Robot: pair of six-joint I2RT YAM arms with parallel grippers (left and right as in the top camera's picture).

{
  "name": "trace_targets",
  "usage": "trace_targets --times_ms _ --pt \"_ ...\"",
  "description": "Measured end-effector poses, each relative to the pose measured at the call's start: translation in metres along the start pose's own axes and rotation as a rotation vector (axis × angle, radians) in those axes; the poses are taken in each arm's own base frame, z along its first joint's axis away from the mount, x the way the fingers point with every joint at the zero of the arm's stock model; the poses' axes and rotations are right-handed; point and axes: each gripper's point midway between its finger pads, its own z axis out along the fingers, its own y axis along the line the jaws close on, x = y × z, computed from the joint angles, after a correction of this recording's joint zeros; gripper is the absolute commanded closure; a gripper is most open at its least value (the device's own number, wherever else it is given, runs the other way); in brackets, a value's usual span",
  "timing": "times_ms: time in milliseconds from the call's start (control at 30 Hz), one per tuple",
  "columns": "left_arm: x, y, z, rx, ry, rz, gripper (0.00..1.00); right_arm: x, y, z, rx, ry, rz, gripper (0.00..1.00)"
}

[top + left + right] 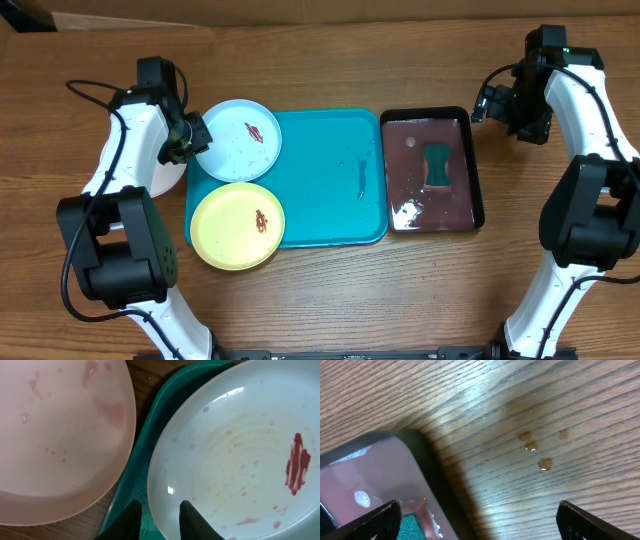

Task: Clean dirty plates on tray and stack at the side
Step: 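Grip the light-blue plate's left rim with the left gripper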

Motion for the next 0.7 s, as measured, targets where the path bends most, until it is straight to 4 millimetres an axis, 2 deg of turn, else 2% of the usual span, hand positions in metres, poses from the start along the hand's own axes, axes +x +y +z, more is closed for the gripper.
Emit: trace_targets --times_ms 333,600,700 --pt "-0.002 0.0 0.012 0.011 -0.031 0.0 0.74 0.0 0.0 0.0 0.0 0.0 0.0 0.0" --pt "0.006 0.003 0.027 0.006 -0.036 0.0 0.76 0.0 0.0 0.0 0.0 0.0 0.0 0.0" --pt "0.006 0.005 0.029 -0.002 -0.039 0.0 0.81 0.0 0.0 0.0 0.0 0.0 0.0 0.0"
